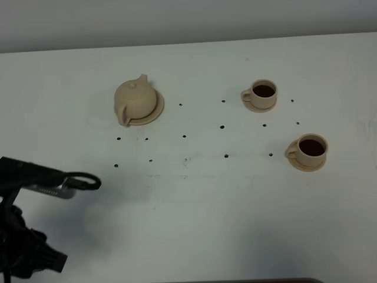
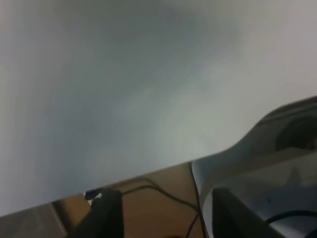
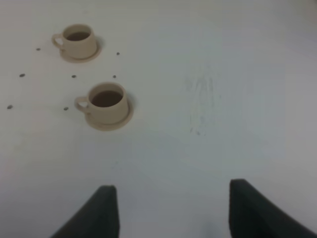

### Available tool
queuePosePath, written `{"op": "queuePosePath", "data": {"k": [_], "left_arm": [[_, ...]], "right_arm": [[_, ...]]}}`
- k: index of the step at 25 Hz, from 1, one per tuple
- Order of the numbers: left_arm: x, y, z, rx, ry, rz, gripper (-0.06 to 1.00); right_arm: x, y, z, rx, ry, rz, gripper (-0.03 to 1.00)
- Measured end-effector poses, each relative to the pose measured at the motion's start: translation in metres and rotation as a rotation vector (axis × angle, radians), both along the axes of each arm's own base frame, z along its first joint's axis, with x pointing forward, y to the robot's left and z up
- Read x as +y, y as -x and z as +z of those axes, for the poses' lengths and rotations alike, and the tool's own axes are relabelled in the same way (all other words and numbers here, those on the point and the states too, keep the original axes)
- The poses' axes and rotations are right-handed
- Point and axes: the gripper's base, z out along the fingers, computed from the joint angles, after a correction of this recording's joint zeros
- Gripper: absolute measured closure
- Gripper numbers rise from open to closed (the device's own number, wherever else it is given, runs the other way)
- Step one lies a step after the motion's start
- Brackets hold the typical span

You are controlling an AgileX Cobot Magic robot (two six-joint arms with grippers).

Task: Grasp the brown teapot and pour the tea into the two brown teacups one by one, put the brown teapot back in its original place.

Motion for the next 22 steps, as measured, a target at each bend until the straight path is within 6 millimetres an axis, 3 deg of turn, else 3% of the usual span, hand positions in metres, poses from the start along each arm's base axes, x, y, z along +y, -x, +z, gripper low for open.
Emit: {"op": "queuePosePath", "data": {"k": [7,14,22], "left_arm": [[0.015,0.019,0.006,-0.12,-0.022,-0.027,0.5],[0.019,0.029,0.006,-0.041,-0.048,-0.017,0.5],[0.032,0.038,0.013,-0.104,0.029,0.045,0.5]], "right_arm": [[0.0,0.0,0.0,0.0,0.0,0.0,0.49],[0.0,0.0,0.0,0.0,0.0,0.0,0.49],[0.0,0.0,0.0,0.0,0.0,0.0,0.49]]}}
